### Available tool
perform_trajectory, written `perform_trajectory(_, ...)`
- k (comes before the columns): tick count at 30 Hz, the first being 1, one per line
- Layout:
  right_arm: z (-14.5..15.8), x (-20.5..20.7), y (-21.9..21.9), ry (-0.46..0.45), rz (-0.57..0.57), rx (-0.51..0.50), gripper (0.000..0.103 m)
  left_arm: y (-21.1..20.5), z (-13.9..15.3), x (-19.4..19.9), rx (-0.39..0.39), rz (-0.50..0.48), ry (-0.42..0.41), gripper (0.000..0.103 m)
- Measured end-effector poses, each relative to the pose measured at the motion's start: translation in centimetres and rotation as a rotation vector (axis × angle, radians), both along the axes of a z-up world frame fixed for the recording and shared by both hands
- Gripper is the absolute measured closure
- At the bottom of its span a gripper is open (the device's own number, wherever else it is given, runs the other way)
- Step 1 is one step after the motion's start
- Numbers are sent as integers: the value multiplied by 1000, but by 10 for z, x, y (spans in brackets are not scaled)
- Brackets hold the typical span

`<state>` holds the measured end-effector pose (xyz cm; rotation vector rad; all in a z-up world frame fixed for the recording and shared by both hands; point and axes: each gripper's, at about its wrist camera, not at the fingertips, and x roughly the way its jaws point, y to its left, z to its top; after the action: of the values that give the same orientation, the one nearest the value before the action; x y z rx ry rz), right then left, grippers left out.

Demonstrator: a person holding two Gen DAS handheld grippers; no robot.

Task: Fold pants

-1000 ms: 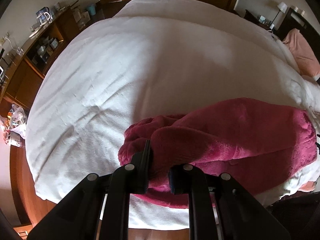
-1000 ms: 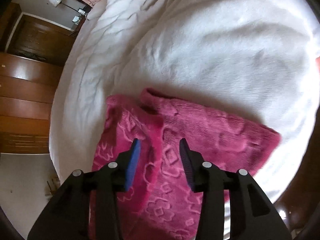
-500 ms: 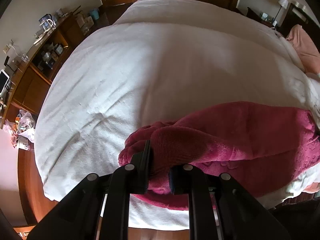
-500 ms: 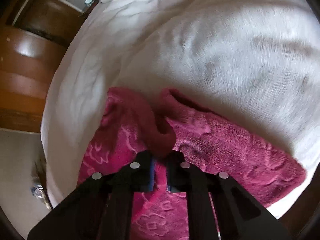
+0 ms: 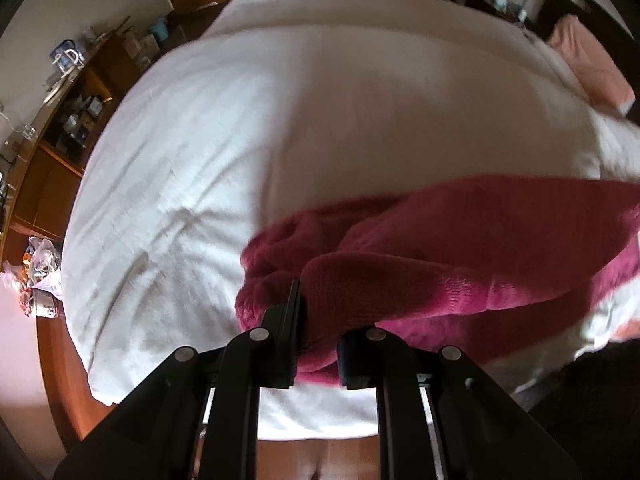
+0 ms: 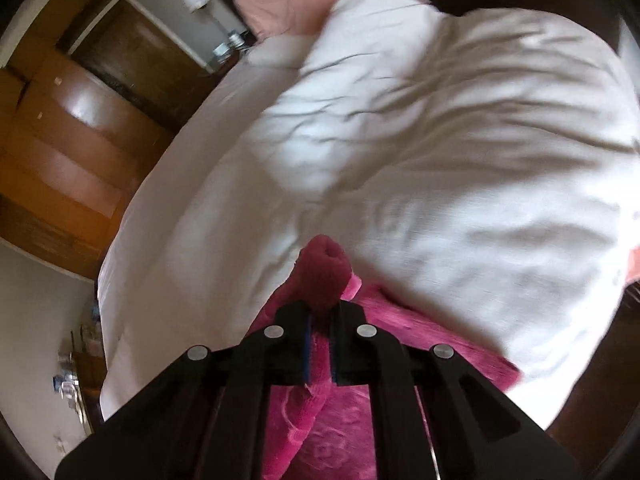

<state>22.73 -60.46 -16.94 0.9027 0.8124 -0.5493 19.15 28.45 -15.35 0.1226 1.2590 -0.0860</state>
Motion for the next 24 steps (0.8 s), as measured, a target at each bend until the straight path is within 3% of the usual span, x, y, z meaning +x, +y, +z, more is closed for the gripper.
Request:
perform_trajectory(3, -10, -37, -5, 51, -50, 11, 97, 4, -18, -15, 6, -2, 45, 89)
perform_trajectory(8, -55, -82, -5, 199, -103, 30, 97, 5, -64, -30, 31, -21, 152, 89)
perform_trajectory(11, -79, -90, -5, 256, -119, 34, 97, -4, -96, -37, 85, -72, 214, 89)
perform_trajectory(16, -100, -87, -4, 300, -113, 13, 97, -11, -133, -37, 165, -103, 250, 86)
perform_trajectory(19, -99, -81, -4, 303, -107, 6, 92, -13, -142, -38, 190, -129, 267, 85)
perform_trajectory(24, -86, -77, -7, 350, -94, -82, 70, -14, -153, -50, 268, -209, 294, 74)
